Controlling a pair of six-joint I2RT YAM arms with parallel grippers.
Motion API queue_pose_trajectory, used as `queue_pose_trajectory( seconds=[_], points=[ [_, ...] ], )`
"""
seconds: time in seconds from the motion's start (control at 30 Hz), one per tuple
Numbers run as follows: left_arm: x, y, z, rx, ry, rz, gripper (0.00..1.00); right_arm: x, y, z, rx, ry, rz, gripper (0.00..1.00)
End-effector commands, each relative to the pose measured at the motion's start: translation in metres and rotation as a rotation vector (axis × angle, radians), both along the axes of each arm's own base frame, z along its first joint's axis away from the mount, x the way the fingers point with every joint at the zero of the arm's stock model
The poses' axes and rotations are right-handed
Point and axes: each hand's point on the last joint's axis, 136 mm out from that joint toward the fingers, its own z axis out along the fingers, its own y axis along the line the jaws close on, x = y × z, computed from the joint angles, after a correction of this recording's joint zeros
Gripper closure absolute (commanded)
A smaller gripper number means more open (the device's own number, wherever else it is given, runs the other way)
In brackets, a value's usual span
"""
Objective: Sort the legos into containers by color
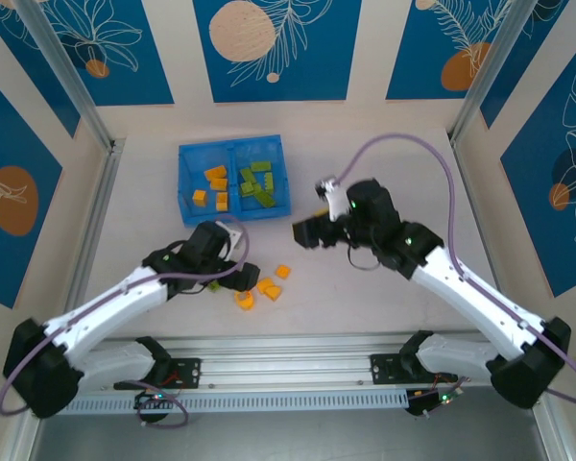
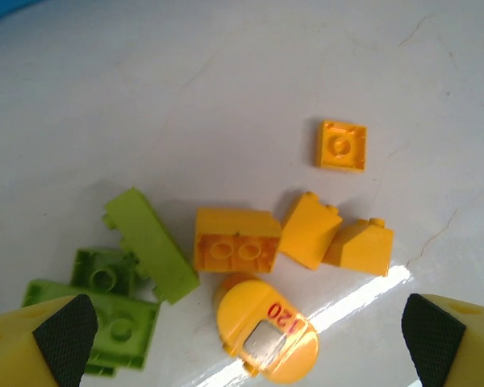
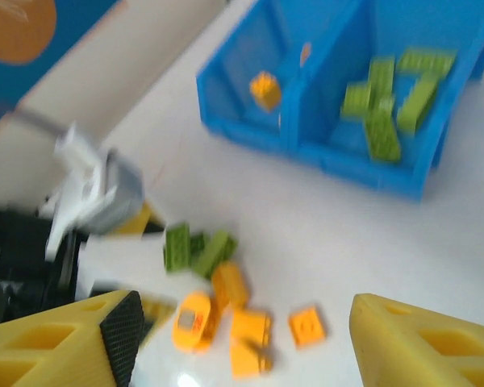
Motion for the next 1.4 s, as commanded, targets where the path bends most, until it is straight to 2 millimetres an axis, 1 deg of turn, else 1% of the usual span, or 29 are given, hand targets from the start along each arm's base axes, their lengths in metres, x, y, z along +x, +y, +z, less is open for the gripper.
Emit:
queue_pose_trajectory(
  seconds=[0.0,0.07,0.13,0.2,0.23,0.3,0.37,0.47,0.53,0.67,0.8,0.97,1.03,1.17,1.27,1.37],
  points=[
    [0.01,-0.036,0.01,-0.046,0.044,-0.03,0.0,-0.033,-0.013,-0.032,0.034,0.138,0.003,0.29],
    [0.017,-0.053,0.004,-0.012,0.051,-0.054,0.02,-0.047,-0.026,-0.043,0.041,0.171,-0.026,0.28],
    [0.025,-0.07,-0.007,0.026,0.057,-0.079,0.03,-0.056,-0.045,-0.054,0.025,0.197,-0.095,0.27],
    [0.032,-0.087,-0.021,0.053,0.075,-0.117,0.07,-0.064,-0.067,-0.068,-0.008,0.231,-0.186,0.22],
    [0.036,-0.095,-0.03,0.074,0.09,-0.13,0.1,-0.069,-0.075,-0.073,-0.018,0.24,-0.205,0.2],
    [0.042,-0.106,-0.044,0.111,0.1,-0.149,0.16,-0.081,-0.085,-0.081,-0.024,0.261,-0.219,0.16],
    [0.046,-0.112,-0.057,0.146,0.106,-0.155,0.19,-0.088,-0.091,-0.085,-0.019,0.273,-0.222,0.15],
    [0.047,-0.118,-0.071,0.183,0.121,-0.175,0.23,-0.092,-0.096,-0.088,-0.016,0.282,-0.24,0.14],
    [0.045,-0.12,-0.08,0.204,0.137,-0.184,0.26,-0.092,-0.096,-0.088,-0.008,0.284,-0.245,0.14],
    [0.036,-0.118,-0.098,0.255,0.174,-0.196,0.38,-0.089,-0.091,-0.089,0.005,0.288,-0.239,0.14],
    [0.027,-0.112,-0.108,0.27,0.204,-0.191,0.51,-0.09,-0.088,-0.089,0.002,0.301,-0.229,0.14],
    [0.017,-0.106,-0.118,0.28,0.232,-0.192,0.63,-0.09,-0.088,-0.088,0.006,0.312,-0.23,0.14],
    [0.015,-0.105,-0.117,0.281,0.23,-0.193,0.67,-0.09,-0.087,-0.086,0.014,0.313,-0.229,0.14],
    [0.016,-0.105,-0.108,0.266,0.199,-0.189,0.69,-0.091,-0.082,-0.082,0.033,0.321,-0.212,0.14],
    [0.023,-0.106,-0.09,0.235,0.144,-0.175,0.7,-0.091,-0.081,-0.077,0.042,0.319,-0.208,0.14],
    [0.034,-0.109,-0.061,0.195,0.064,-0.157,0.7,-0.09,-0.081,-0.072,0.05,0.309,-0.21,0.14]
  ],
)
